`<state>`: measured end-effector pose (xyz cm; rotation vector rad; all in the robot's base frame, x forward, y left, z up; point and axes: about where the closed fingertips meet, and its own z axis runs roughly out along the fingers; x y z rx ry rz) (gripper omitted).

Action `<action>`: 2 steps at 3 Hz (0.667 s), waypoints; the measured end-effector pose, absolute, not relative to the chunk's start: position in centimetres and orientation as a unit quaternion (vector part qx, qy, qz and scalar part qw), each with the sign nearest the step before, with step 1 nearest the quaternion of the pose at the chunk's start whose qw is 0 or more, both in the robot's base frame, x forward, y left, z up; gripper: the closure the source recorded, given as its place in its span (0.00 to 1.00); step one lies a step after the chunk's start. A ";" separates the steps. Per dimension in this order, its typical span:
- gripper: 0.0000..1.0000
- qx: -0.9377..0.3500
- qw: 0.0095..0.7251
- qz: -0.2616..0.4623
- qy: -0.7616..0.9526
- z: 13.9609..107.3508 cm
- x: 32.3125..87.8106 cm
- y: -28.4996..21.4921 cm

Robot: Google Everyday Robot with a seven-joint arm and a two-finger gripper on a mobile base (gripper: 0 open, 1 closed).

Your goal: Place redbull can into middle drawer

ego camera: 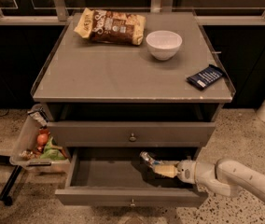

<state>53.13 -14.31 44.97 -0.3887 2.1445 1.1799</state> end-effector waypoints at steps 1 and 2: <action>0.11 -0.148 0.326 0.450 0.818 45.0 53.1 -14.3; 0.00 -0.148 0.326 0.450 0.818 45.0 53.1 -14.3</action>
Offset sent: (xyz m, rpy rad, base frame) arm 0.0000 0.0000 0.0000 0.0000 0.0000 0.0000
